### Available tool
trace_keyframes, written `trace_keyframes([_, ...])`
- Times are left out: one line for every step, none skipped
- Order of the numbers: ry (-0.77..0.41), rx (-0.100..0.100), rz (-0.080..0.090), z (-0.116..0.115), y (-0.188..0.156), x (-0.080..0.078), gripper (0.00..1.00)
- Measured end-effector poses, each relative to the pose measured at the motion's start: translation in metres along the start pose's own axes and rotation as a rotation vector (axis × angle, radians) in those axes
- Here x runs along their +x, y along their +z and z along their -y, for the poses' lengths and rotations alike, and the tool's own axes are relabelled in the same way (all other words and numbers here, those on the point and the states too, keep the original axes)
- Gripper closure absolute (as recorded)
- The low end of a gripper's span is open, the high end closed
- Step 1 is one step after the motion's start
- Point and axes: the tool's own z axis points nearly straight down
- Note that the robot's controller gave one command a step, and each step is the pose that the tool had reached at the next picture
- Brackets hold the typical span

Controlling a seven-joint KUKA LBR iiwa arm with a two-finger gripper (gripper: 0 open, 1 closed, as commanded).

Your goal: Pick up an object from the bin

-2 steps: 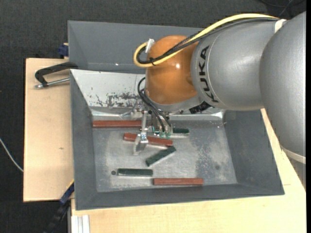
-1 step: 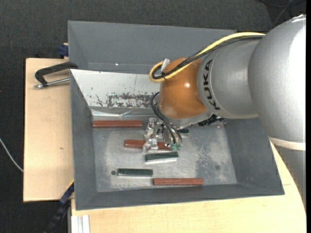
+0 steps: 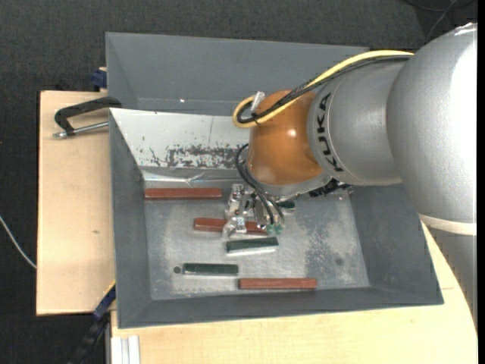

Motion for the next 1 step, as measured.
trace_keyframes([0.013, 0.001, 0.012, -0.0073, -0.158, -0.0159, 1.0])
